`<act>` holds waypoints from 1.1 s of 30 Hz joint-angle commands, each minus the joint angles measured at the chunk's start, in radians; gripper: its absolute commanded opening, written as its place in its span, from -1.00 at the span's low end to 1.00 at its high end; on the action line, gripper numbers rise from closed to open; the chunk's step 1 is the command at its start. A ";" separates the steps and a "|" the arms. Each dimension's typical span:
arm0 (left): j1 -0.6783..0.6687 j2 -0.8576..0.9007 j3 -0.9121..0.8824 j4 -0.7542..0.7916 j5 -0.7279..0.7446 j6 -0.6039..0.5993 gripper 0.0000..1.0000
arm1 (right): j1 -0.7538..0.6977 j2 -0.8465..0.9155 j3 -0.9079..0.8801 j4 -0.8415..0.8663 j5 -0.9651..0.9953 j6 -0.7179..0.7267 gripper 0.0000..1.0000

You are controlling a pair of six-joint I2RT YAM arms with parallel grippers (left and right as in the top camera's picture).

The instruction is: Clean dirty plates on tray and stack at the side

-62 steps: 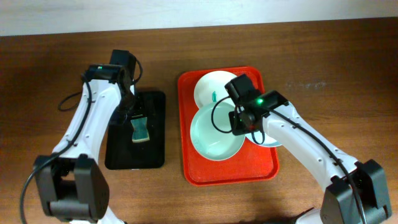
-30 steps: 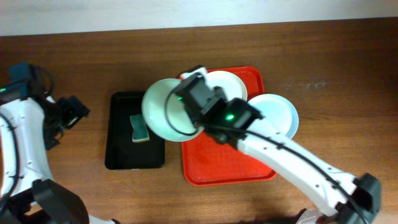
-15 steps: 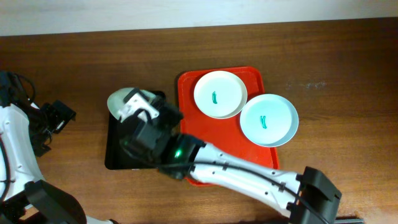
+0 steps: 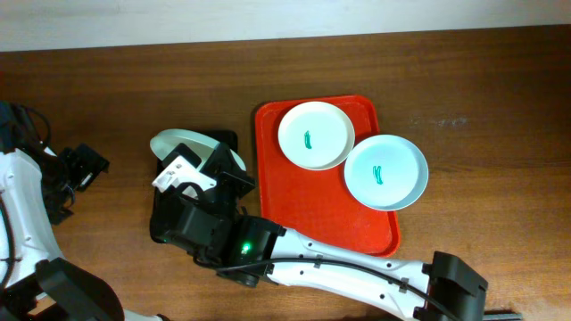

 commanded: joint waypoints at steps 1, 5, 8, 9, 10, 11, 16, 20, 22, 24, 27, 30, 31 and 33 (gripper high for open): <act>0.002 -0.019 0.016 0.001 0.011 -0.016 0.99 | 0.012 -0.040 0.017 0.012 0.039 -0.021 -0.92; 0.002 -0.019 0.016 0.001 0.011 -0.016 0.99 | 0.011 -0.040 0.017 0.015 0.038 -0.021 -0.92; 0.002 -0.019 0.016 0.001 0.011 -0.016 0.99 | 0.011 -0.039 0.017 0.019 0.033 -0.019 -0.92; 0.002 -0.019 0.016 0.001 0.011 -0.016 0.99 | 0.011 -0.039 0.017 0.026 0.034 -0.016 -0.92; 0.002 -0.019 0.016 0.001 0.011 -0.016 0.99 | 0.011 -0.039 0.017 0.031 0.034 -0.016 -0.92; 0.002 -0.019 0.016 0.001 0.011 -0.016 0.99 | 0.011 -0.039 0.017 0.036 0.034 -0.016 -0.92; 0.002 -0.019 0.016 0.001 0.011 -0.016 0.99 | 0.011 -0.039 0.017 0.037 0.034 -0.016 -0.92; 0.002 -0.019 0.016 0.001 0.011 -0.016 0.99 | 0.011 -0.039 0.017 0.037 0.034 -0.016 -0.92; 0.002 -0.019 0.016 0.001 0.011 -0.016 0.99 | 0.010 -0.039 0.017 0.037 0.034 -0.016 -0.92; 0.002 -0.019 0.016 0.001 0.011 -0.016 0.99 | 0.010 -0.039 0.017 0.037 0.034 -0.015 -0.92; 0.002 -0.019 0.016 0.001 0.011 -0.016 0.99 | 0.007 -0.039 0.017 0.036 0.032 0.014 -0.92; 0.002 -0.019 0.016 0.001 0.011 -0.016 0.99 | -0.033 -0.039 0.017 -0.055 -0.088 0.158 -0.92; 0.002 -0.019 0.016 0.001 0.011 -0.016 0.99 | -0.070 -0.039 0.017 -0.132 -0.188 0.275 -0.92; 0.002 -0.019 0.016 0.001 0.011 -0.016 0.99 | -0.142 -0.039 0.017 -0.235 -0.383 0.441 -0.92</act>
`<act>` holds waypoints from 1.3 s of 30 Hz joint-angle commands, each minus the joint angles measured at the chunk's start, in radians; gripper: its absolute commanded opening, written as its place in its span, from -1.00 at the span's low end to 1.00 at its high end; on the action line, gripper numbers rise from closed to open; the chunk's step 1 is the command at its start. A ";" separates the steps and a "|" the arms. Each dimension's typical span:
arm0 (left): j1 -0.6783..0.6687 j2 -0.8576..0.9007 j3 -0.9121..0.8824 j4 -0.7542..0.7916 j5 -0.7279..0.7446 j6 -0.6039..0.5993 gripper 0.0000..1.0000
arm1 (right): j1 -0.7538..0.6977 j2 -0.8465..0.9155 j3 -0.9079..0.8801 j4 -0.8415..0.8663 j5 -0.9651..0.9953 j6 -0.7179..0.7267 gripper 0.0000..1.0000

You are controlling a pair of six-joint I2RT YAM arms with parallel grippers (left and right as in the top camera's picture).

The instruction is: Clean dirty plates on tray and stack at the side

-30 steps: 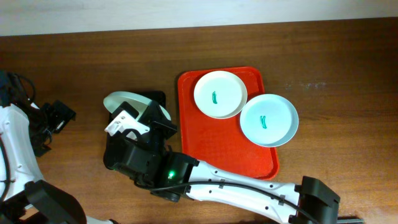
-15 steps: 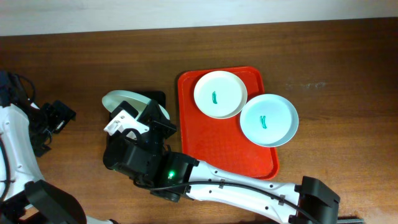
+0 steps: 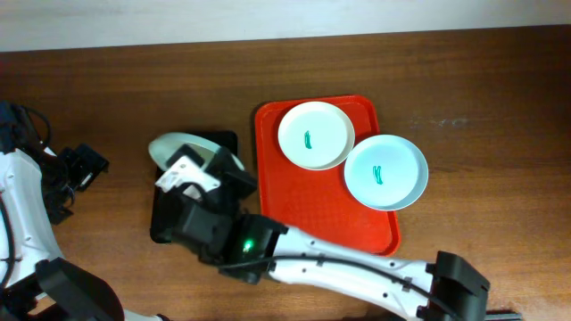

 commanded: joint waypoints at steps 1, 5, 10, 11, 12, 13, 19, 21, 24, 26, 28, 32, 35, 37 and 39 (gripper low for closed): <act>0.002 -0.019 0.016 0.001 0.011 -0.016 0.99 | -0.166 -0.033 0.011 -0.175 -0.424 0.405 -0.92; 0.002 -0.019 0.016 0.001 0.011 -0.016 0.99 | -0.434 -0.085 0.011 -0.280 -0.986 0.540 -0.92; 0.002 -0.019 0.016 0.001 0.011 -0.016 0.99 | -0.828 -0.209 0.011 -0.344 -1.404 0.539 -0.92; 0.002 -0.019 0.016 0.001 0.011 -0.016 0.99 | -0.874 -0.223 0.011 -0.365 -1.403 0.539 -0.92; 0.002 -0.019 0.016 0.001 0.011 -0.016 0.99 | -0.969 -0.245 0.011 -0.418 -1.399 0.539 -0.92; 0.002 -0.019 0.016 0.001 0.011 -0.016 0.99 | -1.033 -0.255 0.011 -0.457 -1.399 0.539 -0.92; 0.002 -0.019 0.016 0.001 0.011 -0.016 0.99 | -1.546 -0.216 0.011 -0.666 -1.362 0.514 -0.92; 0.002 -0.019 0.016 0.001 0.011 -0.016 0.99 | -1.692 -0.176 0.010 -0.692 -1.362 0.497 -0.92; 0.002 -0.019 0.016 0.001 0.011 -0.016 0.99 | -1.866 -0.101 0.004 -0.749 -1.352 0.435 -0.92; 0.002 -0.019 0.016 0.001 0.011 -0.016 0.99 | -1.923 -0.071 -0.016 -0.760 -1.315 0.430 -0.91; 0.002 -0.019 0.016 0.001 0.011 -0.016 0.99 | -1.966 -0.051 -0.063 -0.742 -1.266 0.430 -0.91; 0.002 -0.019 0.016 0.001 0.011 -0.016 0.99 | -1.982 -0.044 -0.239 -0.639 -1.261 0.430 -0.91; 0.002 -0.019 0.016 0.001 0.011 -0.016 0.99 | -1.957 -0.044 -0.370 -0.512 -1.255 0.426 -0.92; 0.002 -0.019 0.016 0.001 0.011 -0.016 0.99 | -1.945 -0.044 -0.412 -0.448 -1.246 0.426 -0.91; 0.002 -0.019 0.016 0.001 0.011 -0.016 0.99 | -1.938 -0.044 -0.420 -0.427 -1.239 0.426 -0.91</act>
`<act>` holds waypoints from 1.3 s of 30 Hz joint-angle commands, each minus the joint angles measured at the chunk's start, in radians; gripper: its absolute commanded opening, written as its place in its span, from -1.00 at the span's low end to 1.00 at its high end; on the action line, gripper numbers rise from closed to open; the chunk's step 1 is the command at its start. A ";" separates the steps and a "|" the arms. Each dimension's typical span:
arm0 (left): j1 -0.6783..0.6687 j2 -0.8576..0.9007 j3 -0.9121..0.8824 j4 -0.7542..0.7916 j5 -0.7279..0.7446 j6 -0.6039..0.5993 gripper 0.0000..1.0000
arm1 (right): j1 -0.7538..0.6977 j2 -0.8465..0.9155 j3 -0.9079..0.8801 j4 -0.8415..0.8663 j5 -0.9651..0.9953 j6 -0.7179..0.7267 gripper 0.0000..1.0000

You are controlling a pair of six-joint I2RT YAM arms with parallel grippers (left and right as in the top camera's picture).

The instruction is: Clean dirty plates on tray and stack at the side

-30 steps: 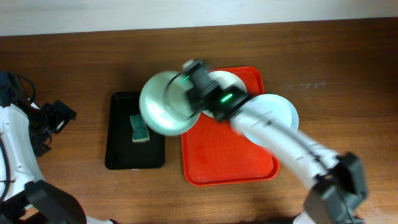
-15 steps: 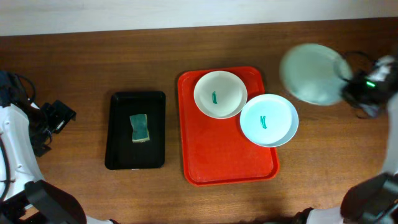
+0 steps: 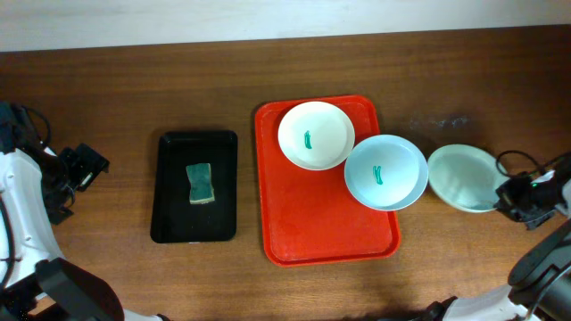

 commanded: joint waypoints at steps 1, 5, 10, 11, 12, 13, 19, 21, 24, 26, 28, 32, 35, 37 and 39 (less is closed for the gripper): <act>0.002 -0.019 0.016 0.001 0.008 -0.013 0.99 | 0.022 -0.003 -0.016 0.034 0.027 -0.011 -0.92; 0.002 -0.019 0.016 0.001 0.008 -0.013 0.99 | 0.024 -0.012 -0.006 0.027 0.026 -0.042 -0.02; 0.002 -0.019 0.016 0.001 0.008 -0.013 0.99 | 0.072 -0.145 0.051 -0.057 -0.106 -0.150 0.02; 0.002 -0.019 0.016 0.001 0.008 -0.013 0.99 | 0.122 -0.212 0.063 -0.091 -0.136 -0.178 0.02; 0.002 -0.019 0.016 0.001 0.008 -0.013 0.99 | 0.160 -0.250 0.063 -0.107 -0.136 -0.195 0.02; 0.002 -0.019 0.016 0.001 0.008 -0.013 0.99 | 0.214 -0.294 0.062 -0.130 -0.116 -0.206 0.02; 0.002 -0.019 0.016 0.001 0.008 -0.013 0.99 | 0.530 -0.324 0.045 -0.164 0.112 -0.121 0.27; 0.002 -0.019 0.016 0.001 0.008 -0.013 0.99 | 0.555 -0.276 0.044 -0.134 0.126 -0.121 0.28; 0.002 -0.019 0.016 0.001 0.008 -0.013 0.99 | 0.552 -0.151 0.044 -0.029 0.152 -0.122 0.27; 0.002 -0.019 0.016 0.001 0.008 -0.013 0.99 | 0.543 -0.102 0.044 0.016 0.149 -0.122 0.19; 0.002 -0.019 0.016 0.001 0.008 -0.013 0.99 | 0.536 -0.037 0.044 0.047 0.139 -0.126 -0.04; 0.002 -0.019 0.016 0.001 0.008 -0.013 0.99 | 0.539 0.034 0.044 0.046 0.098 -0.158 -0.52; 0.002 -0.019 0.016 0.001 0.008 -0.013 0.99 | 0.539 0.031 0.045 0.034 0.094 -0.159 -0.70; 0.002 -0.019 0.016 0.001 0.008 -0.013 0.99 | 0.539 0.023 0.047 0.014 0.094 -0.159 -0.85; 0.002 -0.019 0.016 0.001 0.008 -0.013 0.99 | 0.539 0.006 0.049 -0.016 0.094 -0.159 -0.91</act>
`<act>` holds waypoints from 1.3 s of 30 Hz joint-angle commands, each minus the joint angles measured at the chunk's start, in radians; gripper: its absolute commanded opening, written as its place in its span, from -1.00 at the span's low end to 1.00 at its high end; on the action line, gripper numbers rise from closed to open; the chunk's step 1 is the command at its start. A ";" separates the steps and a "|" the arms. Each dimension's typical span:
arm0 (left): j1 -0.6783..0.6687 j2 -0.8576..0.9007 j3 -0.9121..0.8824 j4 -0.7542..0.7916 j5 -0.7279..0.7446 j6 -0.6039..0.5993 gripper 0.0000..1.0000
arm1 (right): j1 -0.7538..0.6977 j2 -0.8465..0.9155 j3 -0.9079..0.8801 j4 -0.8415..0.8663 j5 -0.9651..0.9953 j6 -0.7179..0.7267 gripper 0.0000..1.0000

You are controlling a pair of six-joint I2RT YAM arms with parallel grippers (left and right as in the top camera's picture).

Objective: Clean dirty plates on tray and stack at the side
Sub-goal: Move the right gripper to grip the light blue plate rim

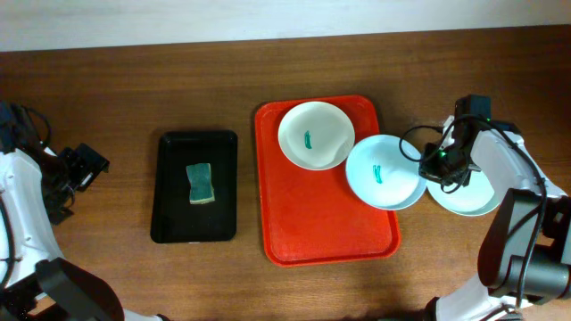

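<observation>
Two white plates with green smears lie on the red tray [303,223]: one [314,134] at its back, the other [384,174] hanging over its right edge. A third white plate [473,194], unmarked, lies on the table right of the tray, partly under my right arm. My right gripper [430,166] hovers where this plate meets the smeared plate's right rim; its jaws are too dark to read. A green sponge [202,183] lies in the black tray [169,223]. My left gripper [85,166] rests far left, away from everything.
The black tray sits left of the red tray with a strip of bare wood between them. My right arm arches over the table from the lower right corner. Cables trail at the left edge.
My right gripper was at the right rim of the unmarked plate; now it is at that plate's left side, next to the smeared plate. The unmarked plate lies slightly nearer the front. The left arm is unchanged.
At the first two moments my right arm reached across to the black tray, holding a white plate over it. Then that plate lay on the table right of the red tray with the gripper at its rim. Now the gripper is between it and the smeared plate.
</observation>
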 commanded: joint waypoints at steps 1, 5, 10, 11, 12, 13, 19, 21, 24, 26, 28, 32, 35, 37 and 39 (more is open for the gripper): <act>0.002 -0.019 0.016 0.001 0.008 -0.013 0.99 | -0.003 -0.038 -0.002 -0.035 -0.007 -0.007 -0.91; 0.002 -0.019 0.016 0.002 0.008 -0.013 0.99 | -0.003 -0.106 -0.002 -0.098 -0.025 -0.008 -0.92; 0.002 -0.019 0.016 0.001 0.008 -0.013 0.99 | -0.011 -0.119 -0.002 -0.088 -0.017 -0.043 0.01; 0.002 -0.019 0.016 0.001 0.008 -0.013 0.99 | -0.018 -0.116 -0.002 -0.068 -0.015 -0.056 0.08; 0.002 -0.019 0.016 0.001 0.008 -0.013 0.99 | -0.024 -0.113 -0.002 -0.049 -0.015 -0.067 0.10; 0.002 -0.019 0.016 0.001 0.008 -0.013 0.99 | -0.031 -0.109 -0.002 -0.027 -0.019 -0.089 0.10; 0.002 -0.019 0.016 0.001 0.008 -0.013 0.99 | -0.043 -0.074 -0.009 0.002 -0.066 -0.176 -0.08; 0.002 -0.019 0.016 0.001 0.008 -0.013 0.99 | -0.043 -0.055 -0.017 0.002 -0.087 -0.176 -0.09; 0.002 -0.019 0.016 0.001 0.008 -0.013 0.99 | -0.042 -0.041 -0.032 0.012 -0.127 -0.176 -0.36; 0.002 -0.019 0.016 0.001 0.008 -0.013 0.99 | -0.042 -0.043 -0.032 0.005 -0.146 -0.173 -0.67; 0.002 -0.019 0.016 0.001 0.008 -0.013 0.99 | -0.042 -0.047 -0.032 -0.006 -0.165 -0.166 -0.87; 0.002 -0.019 0.016 0.001 0.008 -0.013 0.99 | -0.023 -0.084 -0.032 -0.057 -0.164 -0.160 -0.92; 0.002 -0.019 0.016 0.001 0.008 -0.013 0.99 | 0.018 -0.127 -0.031 -0.092 -0.164 -0.133 -0.91; 0.002 -0.019 0.016 0.001 0.008 -0.013 0.99 | 0.081 -0.153 -0.032 -0.153 -0.160 -0.109 -0.91; 0.002 -0.019 0.016 0.001 0.008 -0.013 0.99 | 0.127 -0.153 -0.037 -0.188 -0.157 -0.077 -0.92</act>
